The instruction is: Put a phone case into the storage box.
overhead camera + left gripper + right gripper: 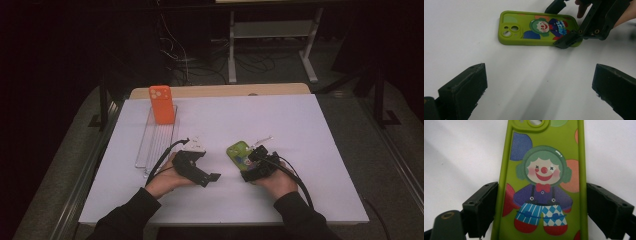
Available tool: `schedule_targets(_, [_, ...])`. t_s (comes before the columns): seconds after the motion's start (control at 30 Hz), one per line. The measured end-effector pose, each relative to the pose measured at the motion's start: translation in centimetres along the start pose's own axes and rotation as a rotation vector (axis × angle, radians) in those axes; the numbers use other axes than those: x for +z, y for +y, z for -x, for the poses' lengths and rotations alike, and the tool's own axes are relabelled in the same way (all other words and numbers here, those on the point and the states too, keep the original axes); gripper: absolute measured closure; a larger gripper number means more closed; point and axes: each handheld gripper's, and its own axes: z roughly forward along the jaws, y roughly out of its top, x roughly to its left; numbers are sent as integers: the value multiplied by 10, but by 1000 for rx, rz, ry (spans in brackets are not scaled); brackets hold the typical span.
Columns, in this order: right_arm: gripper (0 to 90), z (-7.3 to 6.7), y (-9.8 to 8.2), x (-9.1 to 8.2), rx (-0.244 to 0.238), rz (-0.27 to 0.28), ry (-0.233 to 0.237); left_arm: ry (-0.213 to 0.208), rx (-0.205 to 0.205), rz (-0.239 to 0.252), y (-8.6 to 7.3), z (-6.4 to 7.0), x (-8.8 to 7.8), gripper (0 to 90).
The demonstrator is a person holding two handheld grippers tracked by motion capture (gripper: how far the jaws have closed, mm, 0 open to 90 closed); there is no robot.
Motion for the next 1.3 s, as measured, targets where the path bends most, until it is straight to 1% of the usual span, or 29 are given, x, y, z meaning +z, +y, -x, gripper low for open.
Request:
schedule_targets(0.07, [138, 1, 0, 0, -7, 5, -1, 0, 3, -3, 0, 0, 0, 0])
schedule_targets(0.1, [141, 0, 0, 0, 3, 1, 2, 0, 6, -2, 0, 0, 0, 0])
schedule_targets(0.13, [143, 1, 0, 0, 2, 3, 1, 0, 26, -1, 0, -2, 0, 0])
schedule_targets(0.17, [145, 1, 0, 0, 5, 2, 1, 0, 27, 0, 0, -2, 0, 0])
schedule_targets(0.23, [147, 1, 1, 0, 3, 0, 2, -1, 15, -3, 0, -2, 1, 0])
schedule_targets(0.27, [149, 1, 1, 0, 11, -5, 6, 0, 21, -5, 0, -2, 1, 0])
schedule_targets(0.3, [150, 1, 1, -1, 12, -6, 9, -1, 17, -3, 0, -2, 1, 0])
schedule_targets(0.4, [151, 2, 1, -1, 3, -12, 19, -2, 15, -2, 0, -2, 1, 0])
schedule_targets(0.5, [151, 3, 2, -2, -17, -18, 30, -3, 20, -3, 0, -2, 1, 0])
schedule_targets(0.53, [152, 4, 2, -3, -26, -20, 35, -4, 12, -3, 0, -2, 1, 0])
schedule_targets(0.57, [152, 4, 2, -4, -23, -22, 39, -5, 8, -4, -1, -2, 2, 0])
schedule_targets(0.7, [152, 7, 2, -7, -46, 3, 55, -5, 12, -8, -1, -2, 2, 0])
schedule_targets(0.73, [152, 9, 3, -8, -62, 10, 58, -5, 10, -3, -1, -1, 2, 0])
schedule_targets(0.83, [151, 10, 4, -13, -51, 12, 89, -10, 8, -3, -1, -1, 2, 0])
schedule_targets(0.9, [151, 13, 6, -17, -77, 18, 94, -12, 8, -4, -1, -1, 2, 0])
schedule_targets(0.97, [151, 17, 9, -20, -101, 30, 112, -13, 7, -1, 0, -1, 2, 0])
schedule_targets(1.03, [151, 20, 10, -25, -100, 31, 124, -13, 5, 2, -1, -1, 3, 0])
schedule_targets(1.1, [151, 24, 11, -27, -121, 44, 130, -13, 13, 0, 0, -1, 2, 0])
schedule_targets(1.17, [151, 28, 12, -31, -135, 43, 138, -10, 24, 4, 0, -2, 2, 0])
schedule_targets(1.2, [151, 30, 13, -33, -140, 46, 135, -8, 27, 4, 1, -2, 2, 0])
schedule_targets(1.27, [151, 35, 14, -37, -149, 54, 149, -8, 41, 2, 2, -3, 1, 0])
schedule_targets(1.3, [151, 38, 15, -38, -153, 54, 150, -11, 40, 3, 3, -3, 1, 0])
